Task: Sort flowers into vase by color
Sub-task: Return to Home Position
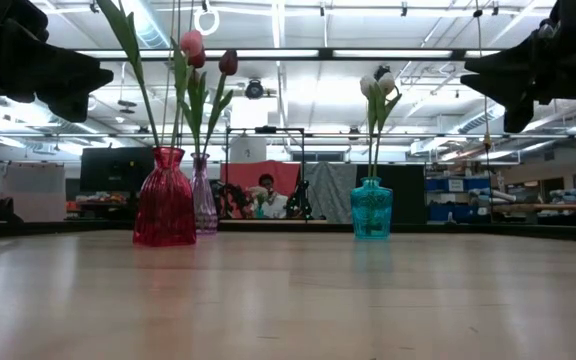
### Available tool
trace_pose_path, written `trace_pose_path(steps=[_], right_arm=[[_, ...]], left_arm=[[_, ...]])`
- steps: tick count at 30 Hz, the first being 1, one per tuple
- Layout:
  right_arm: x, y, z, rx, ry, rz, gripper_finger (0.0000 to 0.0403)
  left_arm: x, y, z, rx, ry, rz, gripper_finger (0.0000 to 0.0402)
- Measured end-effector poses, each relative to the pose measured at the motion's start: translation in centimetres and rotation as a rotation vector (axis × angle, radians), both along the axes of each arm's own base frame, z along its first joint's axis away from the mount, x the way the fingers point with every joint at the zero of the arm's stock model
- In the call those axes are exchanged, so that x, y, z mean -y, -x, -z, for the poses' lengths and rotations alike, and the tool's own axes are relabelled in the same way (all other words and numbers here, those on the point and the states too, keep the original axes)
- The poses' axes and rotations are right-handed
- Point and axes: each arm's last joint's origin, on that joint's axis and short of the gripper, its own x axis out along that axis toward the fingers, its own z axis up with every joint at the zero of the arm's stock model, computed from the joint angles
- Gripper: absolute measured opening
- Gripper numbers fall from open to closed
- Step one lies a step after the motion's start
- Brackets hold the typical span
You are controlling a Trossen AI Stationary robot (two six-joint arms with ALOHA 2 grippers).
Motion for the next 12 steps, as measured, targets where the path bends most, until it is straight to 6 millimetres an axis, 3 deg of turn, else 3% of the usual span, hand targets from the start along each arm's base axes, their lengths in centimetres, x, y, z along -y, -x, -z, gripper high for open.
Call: trace_pose_path(steps=[12], right_arm=[[0.00,0.00,0.00,0.000,0.000,0.000,0.0126]], left_arm=[[0.00,0.00,0.00,0.000,0.000,0.000,0.0124]])
